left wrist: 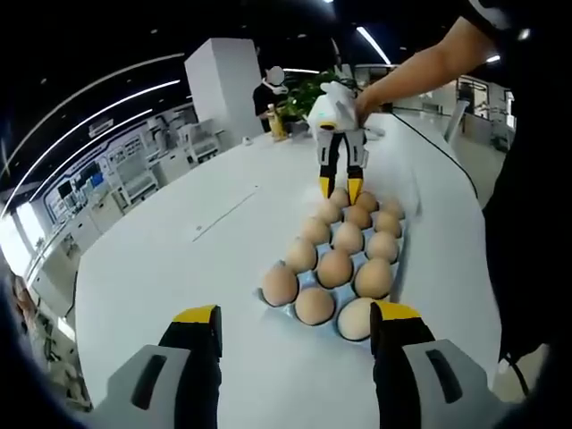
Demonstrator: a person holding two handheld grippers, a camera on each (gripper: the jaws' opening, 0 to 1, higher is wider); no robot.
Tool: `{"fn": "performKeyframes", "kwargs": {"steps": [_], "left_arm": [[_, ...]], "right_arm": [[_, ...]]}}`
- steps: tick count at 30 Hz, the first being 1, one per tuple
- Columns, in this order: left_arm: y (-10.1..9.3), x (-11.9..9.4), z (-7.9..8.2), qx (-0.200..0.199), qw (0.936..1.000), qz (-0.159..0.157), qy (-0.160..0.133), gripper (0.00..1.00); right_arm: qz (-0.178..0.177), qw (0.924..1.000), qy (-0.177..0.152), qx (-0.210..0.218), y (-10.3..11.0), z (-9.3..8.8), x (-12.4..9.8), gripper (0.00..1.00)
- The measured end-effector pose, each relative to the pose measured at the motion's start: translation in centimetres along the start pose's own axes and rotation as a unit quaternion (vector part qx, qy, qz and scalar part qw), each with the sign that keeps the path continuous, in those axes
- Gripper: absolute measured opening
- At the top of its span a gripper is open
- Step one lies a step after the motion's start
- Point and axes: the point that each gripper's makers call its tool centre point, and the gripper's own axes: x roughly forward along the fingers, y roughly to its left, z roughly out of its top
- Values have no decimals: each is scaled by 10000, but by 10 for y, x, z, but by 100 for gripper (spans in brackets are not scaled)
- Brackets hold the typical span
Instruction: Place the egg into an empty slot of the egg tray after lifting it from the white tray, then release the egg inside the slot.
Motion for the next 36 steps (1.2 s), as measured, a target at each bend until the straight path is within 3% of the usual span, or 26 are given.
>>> {"fn": "performKeyframes", "kwargs": {"steps": [5, 10, 13, 15, 19, 22, 24, 26, 31, 36], "left_arm": [[0, 1, 0, -11, 10000, -14, 6, 68], [0, 2, 0, 16, 10000, -17, 13, 68], [0, 3, 2, 9, 10000, -27, -8, 68], [0, 3, 2, 15, 10000, -33, -11, 68], [0, 3, 2, -3, 10000, -35, -16, 68], [-1, 3, 1, 0, 10000, -48, -3, 68], [0, 3, 1, -1, 10000, -43, -7, 68], [0, 4, 2, -33, 10000, -51, -36, 68], [-1, 5, 4, -41, 9999, -82, -65, 69], [-2, 5, 3, -43, 9999, -119, -73, 69]], "right_arm": [[40, 9998, -207, -36, 1, -1, -1, 28], [62, 9996, -249, 92, -2, -4, -10, 38], [136, 9968, -626, 480, -1, 4, -17, 45], [176, 9940, -865, 649, 0, 7, -20, 55], [190, 9915, -920, 898, 3, 2, -23, 65], [341, 9825, -1472, 1091, 12, 15, -27, 82], [220, 9766, -1888, 1002, 12, 28, -33, 95], [171, 9781, -1882, 875, 16, 28, -35, 100], [240, 9812, -1777, 717, 23, 25, -31, 100], [168, 9795, -1883, 689, 23, 27, -32, 100]]}}
